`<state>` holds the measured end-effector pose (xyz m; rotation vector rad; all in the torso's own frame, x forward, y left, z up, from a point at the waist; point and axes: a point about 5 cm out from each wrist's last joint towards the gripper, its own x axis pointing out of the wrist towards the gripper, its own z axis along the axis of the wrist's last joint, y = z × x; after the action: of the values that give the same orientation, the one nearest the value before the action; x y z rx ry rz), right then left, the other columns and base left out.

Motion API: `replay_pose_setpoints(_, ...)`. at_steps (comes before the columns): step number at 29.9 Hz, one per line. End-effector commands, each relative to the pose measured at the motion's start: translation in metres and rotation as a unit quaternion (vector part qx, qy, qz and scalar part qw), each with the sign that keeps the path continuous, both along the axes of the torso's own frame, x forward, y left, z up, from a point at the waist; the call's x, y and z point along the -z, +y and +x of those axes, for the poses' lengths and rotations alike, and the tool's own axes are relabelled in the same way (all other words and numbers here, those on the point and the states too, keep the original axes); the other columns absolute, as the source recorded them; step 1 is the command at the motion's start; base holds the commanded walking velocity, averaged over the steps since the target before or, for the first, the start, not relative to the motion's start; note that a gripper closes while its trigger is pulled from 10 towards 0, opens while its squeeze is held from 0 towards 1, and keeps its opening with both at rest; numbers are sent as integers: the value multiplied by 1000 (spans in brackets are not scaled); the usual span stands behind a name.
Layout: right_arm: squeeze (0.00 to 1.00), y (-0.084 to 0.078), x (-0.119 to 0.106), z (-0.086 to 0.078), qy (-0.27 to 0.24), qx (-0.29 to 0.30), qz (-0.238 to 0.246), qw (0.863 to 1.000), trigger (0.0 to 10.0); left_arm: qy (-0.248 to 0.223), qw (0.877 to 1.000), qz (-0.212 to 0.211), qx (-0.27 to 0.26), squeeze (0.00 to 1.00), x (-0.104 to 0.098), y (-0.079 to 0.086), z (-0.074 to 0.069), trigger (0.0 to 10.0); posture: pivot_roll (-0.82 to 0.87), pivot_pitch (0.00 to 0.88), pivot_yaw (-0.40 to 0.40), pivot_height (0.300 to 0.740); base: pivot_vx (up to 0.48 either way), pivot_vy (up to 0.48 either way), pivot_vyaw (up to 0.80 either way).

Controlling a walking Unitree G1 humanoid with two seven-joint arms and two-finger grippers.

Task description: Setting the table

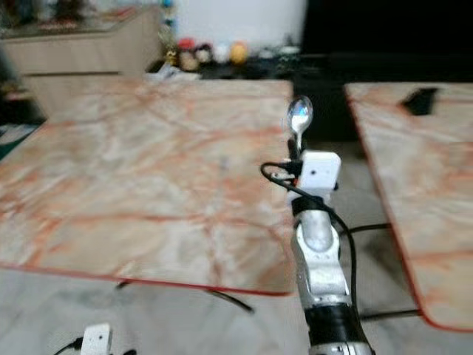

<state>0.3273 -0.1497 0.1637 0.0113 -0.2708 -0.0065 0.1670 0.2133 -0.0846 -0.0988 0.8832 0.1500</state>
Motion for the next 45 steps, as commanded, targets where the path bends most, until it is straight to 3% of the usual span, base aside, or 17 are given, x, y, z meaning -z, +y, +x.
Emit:
replay_pose_setpoints(1, 0, 7, -8, 1, -16, -10, 0, 1000, 10000, 9, 1000, 1, -7, 0, 2, 3, -6, 10000, -109, 0, 48, 740, 0, -356, 0)
replay_pose_setpoints(45, 0, 7, -15, 4, -30, -4, -2, 1000, 10000, 8, 1000, -3, -1, 0, 3, 3, -8, 10000, -121, 0, 53, 740, 0, -356, 0)
